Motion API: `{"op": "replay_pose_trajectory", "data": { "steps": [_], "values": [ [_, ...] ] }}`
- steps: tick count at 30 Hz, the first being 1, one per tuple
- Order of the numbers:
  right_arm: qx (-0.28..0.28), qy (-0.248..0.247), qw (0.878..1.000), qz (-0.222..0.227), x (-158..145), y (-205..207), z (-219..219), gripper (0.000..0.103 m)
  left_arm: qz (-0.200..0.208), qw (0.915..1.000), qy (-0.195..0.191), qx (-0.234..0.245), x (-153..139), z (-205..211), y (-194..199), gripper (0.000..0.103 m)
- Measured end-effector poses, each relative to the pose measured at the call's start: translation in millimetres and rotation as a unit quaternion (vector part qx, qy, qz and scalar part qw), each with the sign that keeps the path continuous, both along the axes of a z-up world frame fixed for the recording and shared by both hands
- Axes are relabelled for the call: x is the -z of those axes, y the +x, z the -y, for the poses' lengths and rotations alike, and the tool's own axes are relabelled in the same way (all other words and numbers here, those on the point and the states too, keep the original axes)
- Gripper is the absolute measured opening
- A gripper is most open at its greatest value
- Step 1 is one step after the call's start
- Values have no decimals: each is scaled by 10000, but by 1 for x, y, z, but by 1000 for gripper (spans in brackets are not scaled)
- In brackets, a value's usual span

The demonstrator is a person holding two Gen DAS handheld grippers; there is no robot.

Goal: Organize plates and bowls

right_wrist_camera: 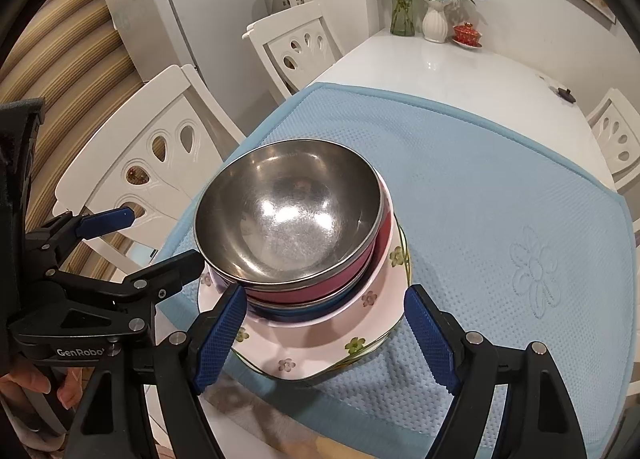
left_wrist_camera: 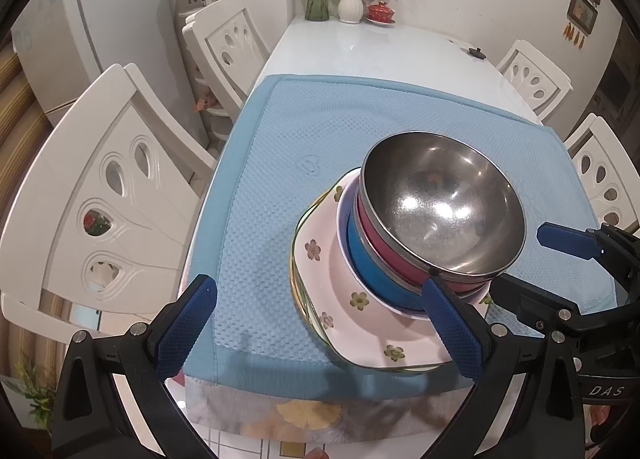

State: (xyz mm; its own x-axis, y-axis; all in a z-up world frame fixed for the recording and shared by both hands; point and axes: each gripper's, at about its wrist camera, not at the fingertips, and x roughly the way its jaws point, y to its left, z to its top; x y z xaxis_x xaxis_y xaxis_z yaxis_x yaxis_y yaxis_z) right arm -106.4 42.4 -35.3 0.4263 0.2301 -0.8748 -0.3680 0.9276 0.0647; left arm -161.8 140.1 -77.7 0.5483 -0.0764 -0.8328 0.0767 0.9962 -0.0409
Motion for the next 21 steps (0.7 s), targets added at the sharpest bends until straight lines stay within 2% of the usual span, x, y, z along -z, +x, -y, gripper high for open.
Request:
{"op": "replay_pose_trajectory", "data": {
  "steps": [21],
  "values": [
    [-26,121,9999,-35,-2,0,3,79,34,10000,27,-41,-3,3,-4,103]
  ]
}}
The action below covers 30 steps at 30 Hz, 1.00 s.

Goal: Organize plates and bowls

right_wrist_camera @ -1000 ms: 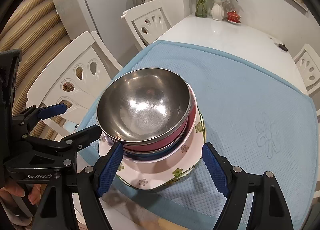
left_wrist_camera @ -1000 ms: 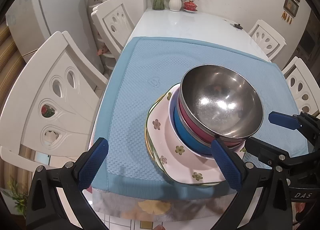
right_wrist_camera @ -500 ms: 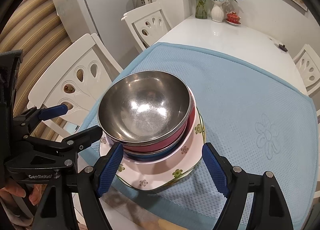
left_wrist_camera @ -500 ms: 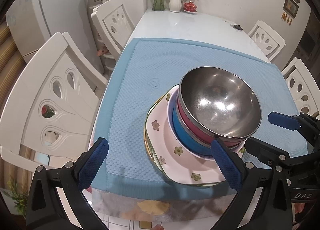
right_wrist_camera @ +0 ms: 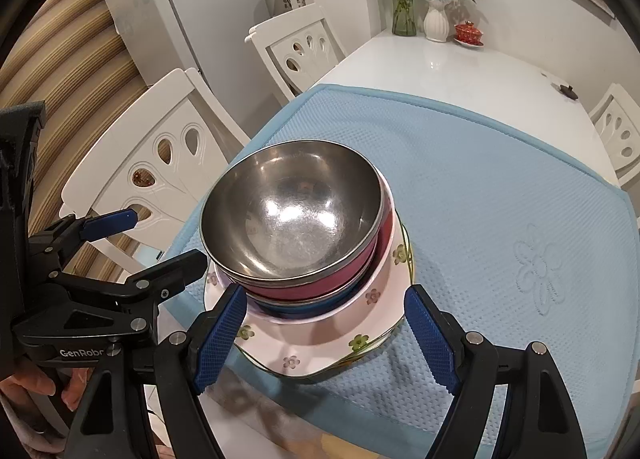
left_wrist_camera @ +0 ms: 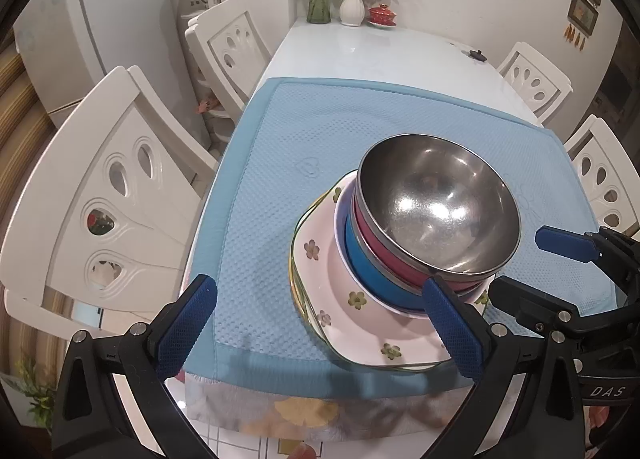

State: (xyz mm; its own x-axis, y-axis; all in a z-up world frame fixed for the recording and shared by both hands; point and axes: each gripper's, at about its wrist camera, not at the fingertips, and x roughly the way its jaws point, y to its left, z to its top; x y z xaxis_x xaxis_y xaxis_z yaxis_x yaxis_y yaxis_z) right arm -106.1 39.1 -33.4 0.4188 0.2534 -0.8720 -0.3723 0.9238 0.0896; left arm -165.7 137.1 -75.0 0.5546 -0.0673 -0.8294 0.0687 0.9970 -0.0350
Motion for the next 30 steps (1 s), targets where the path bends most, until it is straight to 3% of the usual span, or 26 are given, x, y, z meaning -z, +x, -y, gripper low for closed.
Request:
{"op": "replay_pose_trajectory", "data": {
  "steps": [30],
  "values": [
    [10,51,10000,-23,1,-2,2,79,-5,10000,59,-66,-1,1,1,103]
  ]
}}
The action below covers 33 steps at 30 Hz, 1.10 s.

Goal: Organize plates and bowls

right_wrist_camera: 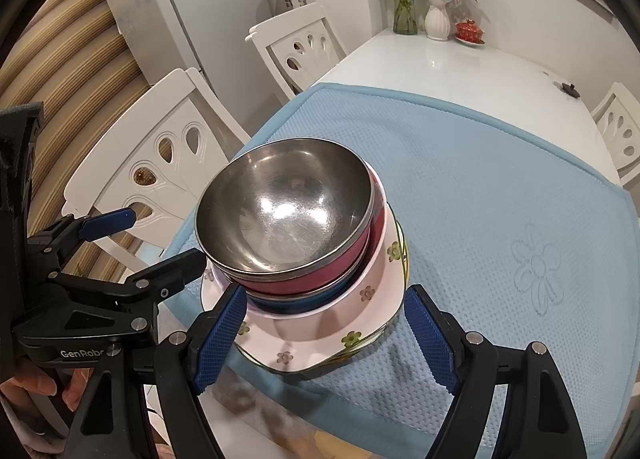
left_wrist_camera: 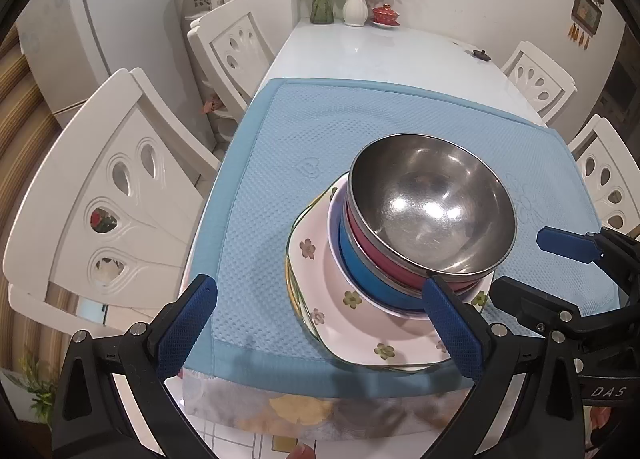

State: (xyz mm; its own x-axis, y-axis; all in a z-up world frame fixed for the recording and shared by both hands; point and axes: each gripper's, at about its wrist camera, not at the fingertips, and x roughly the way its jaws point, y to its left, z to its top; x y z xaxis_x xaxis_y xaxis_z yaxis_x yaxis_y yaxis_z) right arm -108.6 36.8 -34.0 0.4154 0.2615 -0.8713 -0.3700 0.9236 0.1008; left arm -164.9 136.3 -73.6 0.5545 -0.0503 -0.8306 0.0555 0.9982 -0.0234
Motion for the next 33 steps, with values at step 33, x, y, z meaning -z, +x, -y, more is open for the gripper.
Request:
{"op": "replay_pose_trajectory", "data": {
  "steps": [33],
  "values": [
    [31,28,10000,21,0,-8,-2,79,122,9999,40,-72,-5,8,-11,103]
  ]
}}
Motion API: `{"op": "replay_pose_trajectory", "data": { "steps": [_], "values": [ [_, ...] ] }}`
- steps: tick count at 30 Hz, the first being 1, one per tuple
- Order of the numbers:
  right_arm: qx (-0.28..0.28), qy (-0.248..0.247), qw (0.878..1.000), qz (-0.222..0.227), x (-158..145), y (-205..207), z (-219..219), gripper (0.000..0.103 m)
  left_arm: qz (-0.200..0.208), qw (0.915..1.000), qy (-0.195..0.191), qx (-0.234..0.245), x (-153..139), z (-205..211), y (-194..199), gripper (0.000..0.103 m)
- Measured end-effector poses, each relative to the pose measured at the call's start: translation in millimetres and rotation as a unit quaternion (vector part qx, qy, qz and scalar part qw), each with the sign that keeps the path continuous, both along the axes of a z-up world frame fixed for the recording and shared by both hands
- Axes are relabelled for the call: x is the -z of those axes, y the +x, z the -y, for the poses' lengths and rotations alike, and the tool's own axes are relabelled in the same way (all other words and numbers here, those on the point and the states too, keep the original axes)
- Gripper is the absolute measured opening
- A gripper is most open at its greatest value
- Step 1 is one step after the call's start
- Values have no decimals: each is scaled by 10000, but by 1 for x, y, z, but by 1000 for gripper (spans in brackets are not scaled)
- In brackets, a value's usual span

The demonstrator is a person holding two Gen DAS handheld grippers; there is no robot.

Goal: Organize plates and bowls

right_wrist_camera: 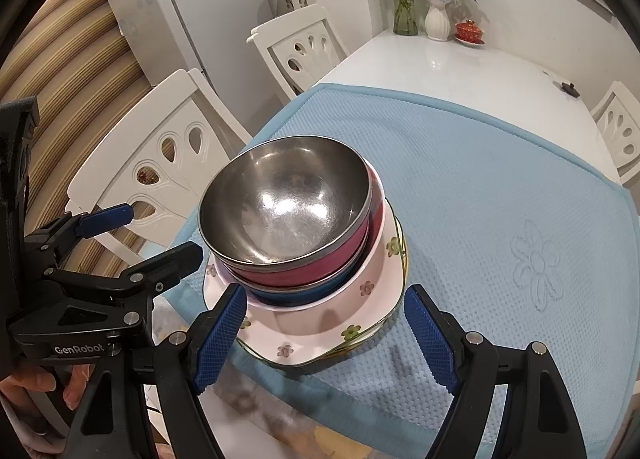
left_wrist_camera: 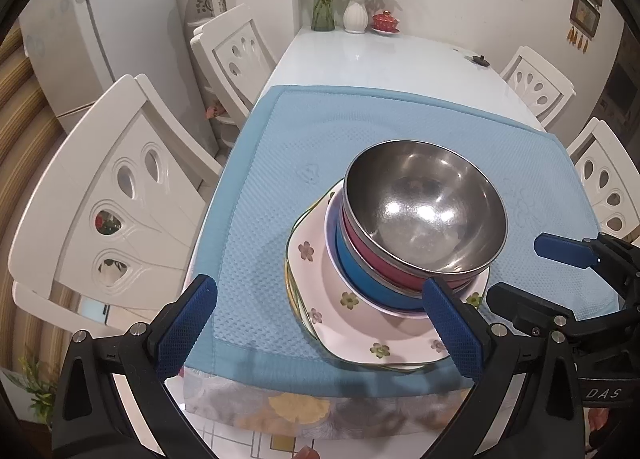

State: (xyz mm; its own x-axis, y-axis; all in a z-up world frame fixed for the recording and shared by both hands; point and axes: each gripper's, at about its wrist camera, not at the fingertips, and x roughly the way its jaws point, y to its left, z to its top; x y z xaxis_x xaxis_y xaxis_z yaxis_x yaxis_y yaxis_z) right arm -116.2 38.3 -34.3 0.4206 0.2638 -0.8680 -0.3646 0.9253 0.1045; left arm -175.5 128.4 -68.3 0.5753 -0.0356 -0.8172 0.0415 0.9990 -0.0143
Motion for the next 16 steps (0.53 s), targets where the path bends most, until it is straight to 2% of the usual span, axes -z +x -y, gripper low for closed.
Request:
{"op": "replay_pose_trajectory", "data": {
  "steps": [10,16],
  "values": [
    [38,7,10000,13,0,-1,0,79,33,10000,10,-4,-1,0,-2,103],
    [111,95,9998,98,-3,-2,5,79,284,9995,-130,-13,-8,-3,-10,103]
  ]
}}
